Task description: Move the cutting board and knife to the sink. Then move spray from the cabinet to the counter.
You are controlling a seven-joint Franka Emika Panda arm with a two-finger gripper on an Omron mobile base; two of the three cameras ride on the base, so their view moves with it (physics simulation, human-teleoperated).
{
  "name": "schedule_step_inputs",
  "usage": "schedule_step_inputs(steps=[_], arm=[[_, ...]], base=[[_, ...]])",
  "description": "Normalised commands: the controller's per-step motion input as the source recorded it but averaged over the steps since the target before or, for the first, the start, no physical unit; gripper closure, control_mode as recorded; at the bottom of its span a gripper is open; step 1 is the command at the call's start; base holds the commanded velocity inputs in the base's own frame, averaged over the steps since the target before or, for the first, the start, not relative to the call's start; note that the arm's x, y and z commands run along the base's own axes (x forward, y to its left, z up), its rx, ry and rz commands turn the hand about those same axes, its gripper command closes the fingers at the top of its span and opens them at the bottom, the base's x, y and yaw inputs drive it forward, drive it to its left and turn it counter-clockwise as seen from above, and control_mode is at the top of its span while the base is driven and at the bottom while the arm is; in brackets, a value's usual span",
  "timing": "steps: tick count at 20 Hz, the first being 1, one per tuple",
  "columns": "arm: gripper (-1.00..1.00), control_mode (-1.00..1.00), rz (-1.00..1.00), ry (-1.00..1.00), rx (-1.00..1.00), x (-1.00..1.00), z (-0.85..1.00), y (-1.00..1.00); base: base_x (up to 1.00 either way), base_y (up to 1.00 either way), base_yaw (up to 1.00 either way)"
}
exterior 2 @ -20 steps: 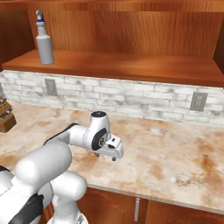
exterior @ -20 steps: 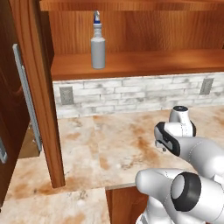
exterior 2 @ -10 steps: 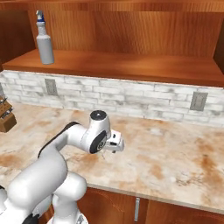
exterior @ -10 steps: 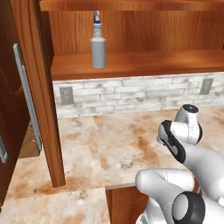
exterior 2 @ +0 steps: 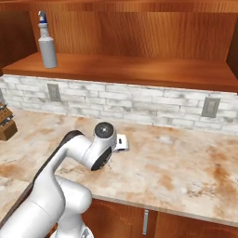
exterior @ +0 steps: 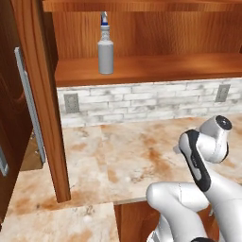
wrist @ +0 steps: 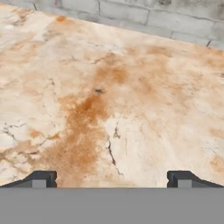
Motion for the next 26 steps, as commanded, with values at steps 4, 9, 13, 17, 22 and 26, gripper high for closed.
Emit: schedule_step_inputs(steps=[4,9,13,17,22,26], arm=[[-1.00,-1.00,0.05,-0.09,0.04,0.00,0.62,0.25],[-1.00,-1.00,0.00,-0.05,0.00,0.00,0.66,0.22],[-1.00,-1.00,0.00,-0.04,0.04,0.00,0.55,0.23],[-1.00,-1.00,-0.03,-0.01,0.08,0.00,0.52,0.24],[-1.00,-1.00,-0.03,-0.04,0.08,0.00,0.50,0.27],[-1.00,-1.00,-0.11,0.05,0.03,0.00,0.49,0.28]], base=[[0.00,0.00,0.00],[0.00,0.00,0.00],[0.00,0.00,0.00],[0.00,0.00,0.00],[0.00,0.00,0.00],[0.00,0.00,0.00]])
